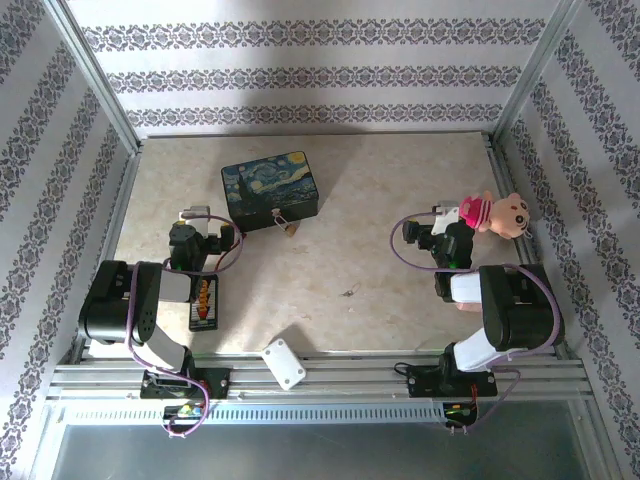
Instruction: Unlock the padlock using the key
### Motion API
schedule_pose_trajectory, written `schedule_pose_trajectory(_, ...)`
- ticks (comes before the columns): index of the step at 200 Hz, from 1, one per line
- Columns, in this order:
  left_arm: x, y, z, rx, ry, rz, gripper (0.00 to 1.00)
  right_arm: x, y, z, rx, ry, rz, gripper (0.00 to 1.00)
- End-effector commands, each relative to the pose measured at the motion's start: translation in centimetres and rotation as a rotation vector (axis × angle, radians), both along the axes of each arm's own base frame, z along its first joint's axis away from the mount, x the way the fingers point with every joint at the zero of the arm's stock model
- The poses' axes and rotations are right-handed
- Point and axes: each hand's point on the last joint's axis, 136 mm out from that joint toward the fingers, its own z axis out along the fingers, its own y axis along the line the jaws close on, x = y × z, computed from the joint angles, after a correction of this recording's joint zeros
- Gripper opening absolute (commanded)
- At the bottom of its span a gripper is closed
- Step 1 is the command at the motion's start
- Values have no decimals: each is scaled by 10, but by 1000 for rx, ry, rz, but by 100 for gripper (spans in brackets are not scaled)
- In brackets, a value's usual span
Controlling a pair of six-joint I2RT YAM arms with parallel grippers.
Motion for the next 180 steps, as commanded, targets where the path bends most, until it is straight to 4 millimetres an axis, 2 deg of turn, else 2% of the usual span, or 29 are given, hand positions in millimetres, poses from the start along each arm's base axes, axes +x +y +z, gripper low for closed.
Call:
schedule_pose_trajectory(1,5,0,5,3,-17,-8,99,6,0,10,-16,-31,-1,98)
schedule_pose_trajectory(180,5,0,4,1,-15,-10,99,6,-3,10,-15,-29,-15,98)
